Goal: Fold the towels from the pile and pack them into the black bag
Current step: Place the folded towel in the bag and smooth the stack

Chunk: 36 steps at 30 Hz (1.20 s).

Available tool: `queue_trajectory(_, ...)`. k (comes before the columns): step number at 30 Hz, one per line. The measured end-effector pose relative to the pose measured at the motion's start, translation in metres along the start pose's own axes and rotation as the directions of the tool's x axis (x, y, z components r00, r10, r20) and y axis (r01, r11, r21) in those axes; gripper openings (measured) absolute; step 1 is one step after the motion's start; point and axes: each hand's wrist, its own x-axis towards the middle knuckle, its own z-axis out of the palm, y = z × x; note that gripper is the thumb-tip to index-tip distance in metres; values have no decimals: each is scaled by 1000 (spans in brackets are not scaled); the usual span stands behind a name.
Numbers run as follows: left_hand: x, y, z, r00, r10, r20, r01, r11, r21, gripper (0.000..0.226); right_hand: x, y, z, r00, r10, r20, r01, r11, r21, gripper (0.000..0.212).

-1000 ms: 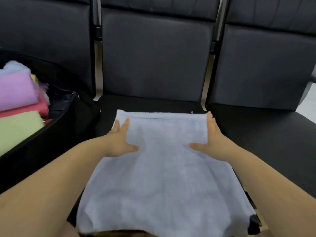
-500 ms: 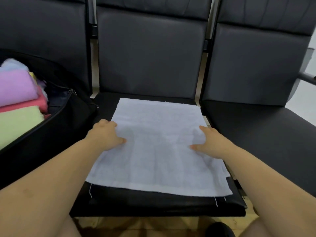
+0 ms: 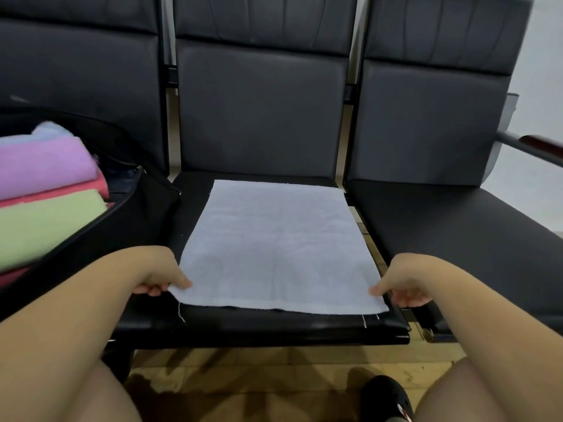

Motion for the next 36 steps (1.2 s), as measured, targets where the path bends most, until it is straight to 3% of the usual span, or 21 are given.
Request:
queue_trajectory(4,-13,-2,7,999,-23,32,24,999,-39,30,-10,3,13,1000,-31,-2,31,999,-23,23)
queue_trajectory(8,-15,-9,9,998,-27,50,36,983,-180,23,-11,5,17,997,-68,-34,72,992,101,13)
queue_trajectory(13,-17,-18,2,994,-28,103,73,879,-472,19,-18,11,11,993,-118,24,105,949,296,18)
queue_trajectory(16,-20,-17,1,997,55,60,-11,818,-575,19,-21,12,8,983,-170,67,132,913,386,21)
queue_trajectory(17,-20,-15,0,994,112,-12,-94,767,-635,19,-22,10,5,973,-227,32,184,856,483,21)
queue_trajectory(19,-22,-8,-7,952,215,-218,-303,548,-780,18,-22,7,-9,920,-352,-170,358,584,729,18)
queue_trajectory(21,-24,-2,-15,892,229,-389,-448,328,-832,19,-23,6,-21,866,-345,-363,469,308,828,15)
queue_trajectory(22,-23,0,-17,879,213,-426,-474,301,-828,19,-23,7,-25,861,-314,-399,483,260,836,13)
queue_trajectory(23,-19,1,-16,882,194,-430,-471,342,-813,18,-20,8,-26,869,-287,-403,478,279,833,11)
queue_trajectory(25,-10,0,-10,920,160,-358,-382,576,-723,17,-11,12,-21,911,-236,-338,411,453,792,9)
queue_trajectory(27,-1,0,0,970,139,-200,-228,810,-541,21,-4,13,-11,957,-185,-223,289,651,702,11)
queue_trajectory(28,3,1,4,985,117,-124,-162,872,-461,24,-1,12,-7,972,-164,-168,235,723,650,12)
queue_trajectory(31,12,4,9,997,53,-62,-72,930,-362,26,7,8,1,987,-116,-107,155,840,519,10)
queue_trajectory(36,8,12,10,997,6,-80,-28,963,-270,31,18,6,6,997,-49,-53,67,901,428,17)
